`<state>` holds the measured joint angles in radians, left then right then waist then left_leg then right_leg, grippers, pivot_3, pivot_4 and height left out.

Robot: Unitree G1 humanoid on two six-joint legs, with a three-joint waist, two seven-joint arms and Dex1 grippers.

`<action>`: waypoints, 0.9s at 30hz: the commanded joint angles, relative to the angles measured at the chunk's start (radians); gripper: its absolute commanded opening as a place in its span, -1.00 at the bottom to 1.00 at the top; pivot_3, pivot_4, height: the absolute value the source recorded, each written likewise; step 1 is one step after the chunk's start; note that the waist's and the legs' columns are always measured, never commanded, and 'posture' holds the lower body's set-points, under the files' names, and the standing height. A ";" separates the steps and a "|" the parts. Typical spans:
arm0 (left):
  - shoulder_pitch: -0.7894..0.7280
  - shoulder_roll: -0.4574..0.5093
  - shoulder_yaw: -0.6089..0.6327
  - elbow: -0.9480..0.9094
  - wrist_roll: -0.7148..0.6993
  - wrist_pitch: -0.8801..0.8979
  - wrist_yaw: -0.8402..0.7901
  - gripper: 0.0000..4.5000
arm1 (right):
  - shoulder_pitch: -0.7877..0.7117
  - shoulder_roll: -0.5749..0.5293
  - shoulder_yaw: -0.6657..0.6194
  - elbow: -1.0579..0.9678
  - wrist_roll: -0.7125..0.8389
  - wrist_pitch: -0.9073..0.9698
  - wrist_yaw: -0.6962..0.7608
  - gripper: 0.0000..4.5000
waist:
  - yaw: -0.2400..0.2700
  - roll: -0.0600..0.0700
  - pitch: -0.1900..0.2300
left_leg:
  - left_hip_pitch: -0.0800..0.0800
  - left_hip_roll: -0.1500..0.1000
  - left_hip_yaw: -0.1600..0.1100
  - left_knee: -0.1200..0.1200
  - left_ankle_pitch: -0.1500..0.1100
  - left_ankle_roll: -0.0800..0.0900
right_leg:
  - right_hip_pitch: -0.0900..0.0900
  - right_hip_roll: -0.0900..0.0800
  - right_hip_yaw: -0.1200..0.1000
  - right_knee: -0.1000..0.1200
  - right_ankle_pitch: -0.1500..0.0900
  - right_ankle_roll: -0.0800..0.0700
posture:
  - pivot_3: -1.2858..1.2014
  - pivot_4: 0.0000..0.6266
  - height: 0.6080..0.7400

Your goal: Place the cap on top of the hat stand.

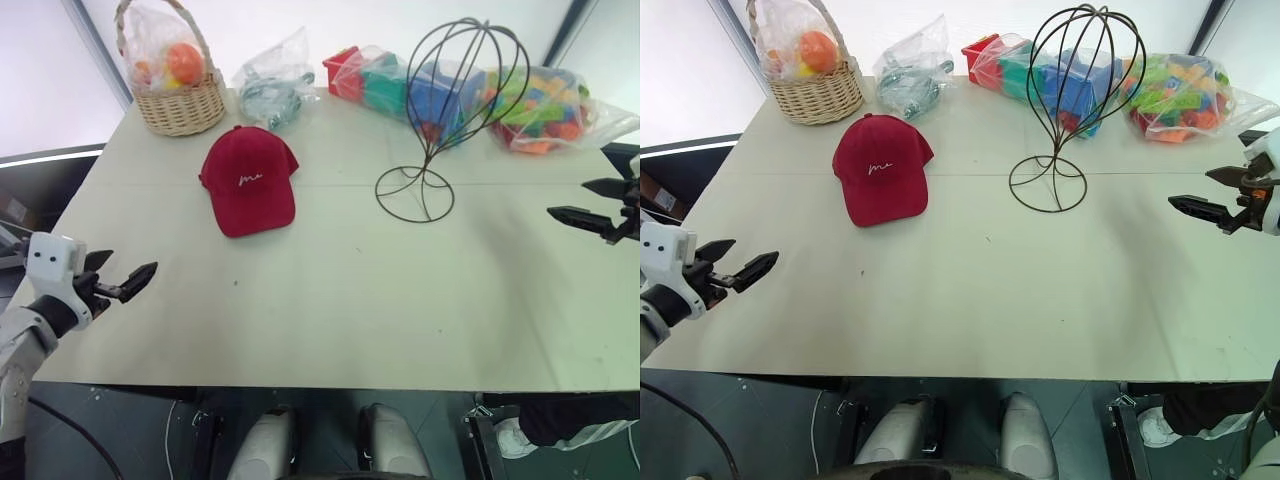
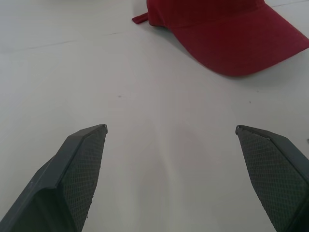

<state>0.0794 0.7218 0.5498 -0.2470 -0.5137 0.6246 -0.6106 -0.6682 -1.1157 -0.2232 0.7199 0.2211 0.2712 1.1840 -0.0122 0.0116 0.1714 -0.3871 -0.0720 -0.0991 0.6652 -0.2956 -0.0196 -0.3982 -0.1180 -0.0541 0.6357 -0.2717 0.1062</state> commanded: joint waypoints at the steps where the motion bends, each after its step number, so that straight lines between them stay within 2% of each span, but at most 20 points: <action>1: 0.006 -0.006 0.013 -0.034 -0.023 -0.003 -0.006 0.99 | -0.006 0.001 -0.029 -0.041 0.025 -0.002 -0.010 0.98 | 0.000 0.000 0.000 | 0.000 0.000 0.000 0.000 0.000 0.000 | 0.000 0.000 0.000 0.000 0.000 0.000 | 0.03 -0.52 1.00; 27: -0.049 0.008 0.003 0.018 0.015 -0.022 0.029 0.99 | -0.054 0.047 -0.009 -0.029 0.008 -0.014 -0.052 0.98 | 0.001 0.000 0.000 | 0.000 0.000 0.000 0.000 0.000 0.000 | 0.000 0.000 0.000 0.000 0.000 0.000 | 0.03 -0.52 1.00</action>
<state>0.0389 0.7087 0.5432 -0.2289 -0.5083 0.6224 -0.5841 -0.7075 -1.0601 -0.2115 0.7090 0.2195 0.2759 1.1386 -0.0113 0.0116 0.1714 -0.3871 -0.0721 -0.0988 0.6653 -0.2955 -0.0196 -0.3982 -0.1179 -0.0540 0.6358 -0.2717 0.1062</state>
